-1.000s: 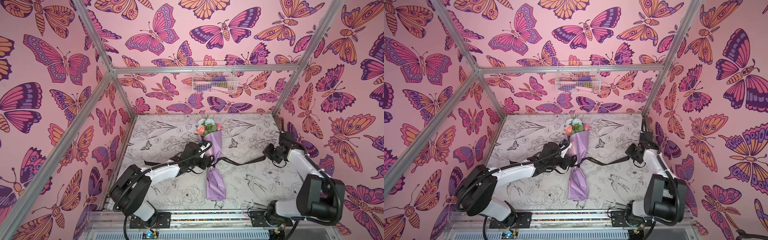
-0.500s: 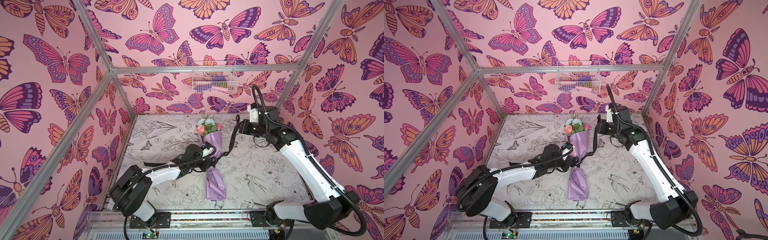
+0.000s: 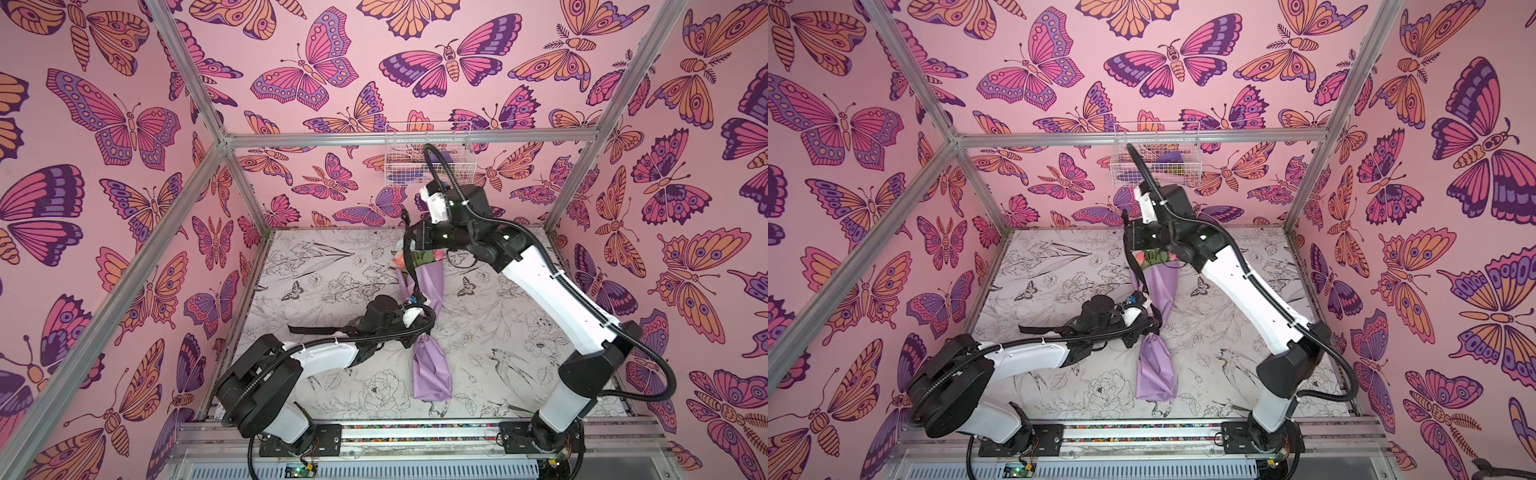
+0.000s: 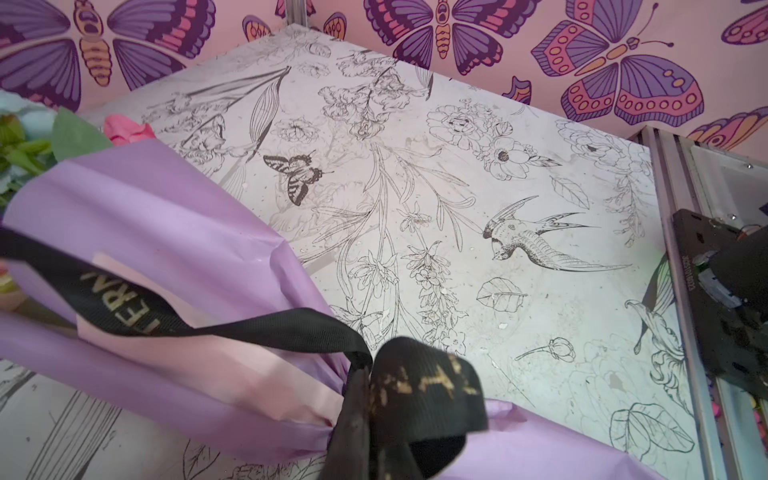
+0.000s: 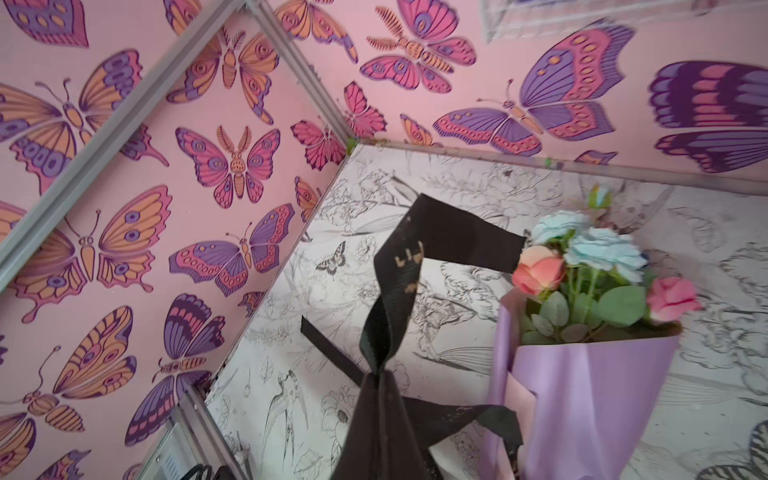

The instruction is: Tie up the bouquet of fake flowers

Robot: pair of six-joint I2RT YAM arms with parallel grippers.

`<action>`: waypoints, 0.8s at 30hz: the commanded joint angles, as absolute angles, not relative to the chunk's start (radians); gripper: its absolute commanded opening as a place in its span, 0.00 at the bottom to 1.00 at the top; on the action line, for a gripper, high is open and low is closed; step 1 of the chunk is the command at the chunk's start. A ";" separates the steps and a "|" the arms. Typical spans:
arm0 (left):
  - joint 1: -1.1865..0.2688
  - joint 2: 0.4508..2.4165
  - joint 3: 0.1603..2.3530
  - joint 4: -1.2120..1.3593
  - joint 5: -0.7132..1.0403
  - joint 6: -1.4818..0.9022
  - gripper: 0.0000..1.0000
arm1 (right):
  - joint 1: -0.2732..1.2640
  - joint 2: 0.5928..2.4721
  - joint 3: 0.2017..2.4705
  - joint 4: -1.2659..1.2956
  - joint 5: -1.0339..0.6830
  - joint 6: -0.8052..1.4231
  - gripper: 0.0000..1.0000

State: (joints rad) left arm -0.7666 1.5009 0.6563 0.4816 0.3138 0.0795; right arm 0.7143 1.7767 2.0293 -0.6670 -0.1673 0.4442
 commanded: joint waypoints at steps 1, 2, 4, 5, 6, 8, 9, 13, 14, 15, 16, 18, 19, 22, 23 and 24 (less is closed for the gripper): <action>-0.783 1.470 0.624 0.545 0.312 0.190 0.00 | 0.786 1.830 2.121 -0.745 -0.197 0.406 0.00; -0.790 1.468 0.620 0.546 0.303 0.213 0.00 | 0.806 1.850 2.151 -0.760 -0.198 0.397 0.00; -0.803 1.469 0.620 0.544 0.274 0.243 0.00 | 0.845 1.887 2.198 -0.795 -0.194 0.381 0.00; -0.809 1.470 0.620 0.545 0.259 0.255 0.00 | 0.864 1.904 2.218 -0.813 -0.194 0.374 0.00; -0.815 1.472 0.622 0.545 0.246 0.261 0.00 | 0.877 1.914 2.227 -0.823 -0.196 0.369 0.00; -0.829 1.479 0.625 0.545 0.222 0.278 0.00 | 0.907 1.935 2.239 -0.841 -0.205 0.359 0.00; -0.841 1.483 0.627 0.545 0.209 0.288 0.00 | 0.920 1.945 2.244 -0.853 -0.209 0.354 0.00; -0.875 1.516 0.644 0.542 0.157 0.313 0.00 | 0.979 1.968 2.249 -0.892 -0.211 0.335 0.00; -0.882 1.524 0.647 0.539 0.147 0.318 0.00 | 0.993 1.969 2.245 -0.899 -0.209 0.329 0.00; -0.889 1.532 0.649 0.539 0.137 0.323 0.00 | 1.011 1.972 2.242 -0.907 -0.207 0.322 0.00; -0.897 1.540 0.653 0.537 0.127 0.328 0.00 | 1.029 1.974 2.238 -0.915 -0.206 0.315 0.00; -0.908 1.550 0.655 0.537 0.111 0.339 0.00 | 1.056 1.978 2.231 -0.931 -0.205 0.307 0.00; -0.913 1.553 0.657 0.537 0.105 0.338 0.00 | 1.069 1.979 2.220 -0.937 -0.204 0.305 0.00; -0.925 1.563 0.658 0.537 0.087 0.334 0.00 | 1.100 1.976 2.173 -0.939 -0.208 0.315 0.02; -0.928 1.563 0.658 0.537 0.086 0.332 0.00 | 1.107 1.976 2.159 -0.938 -0.210 0.318 0.03; -0.931 1.567 0.658 0.537 0.083 0.328 0.00 | 1.114 1.977 2.143 -0.940 -0.218 0.323 0.05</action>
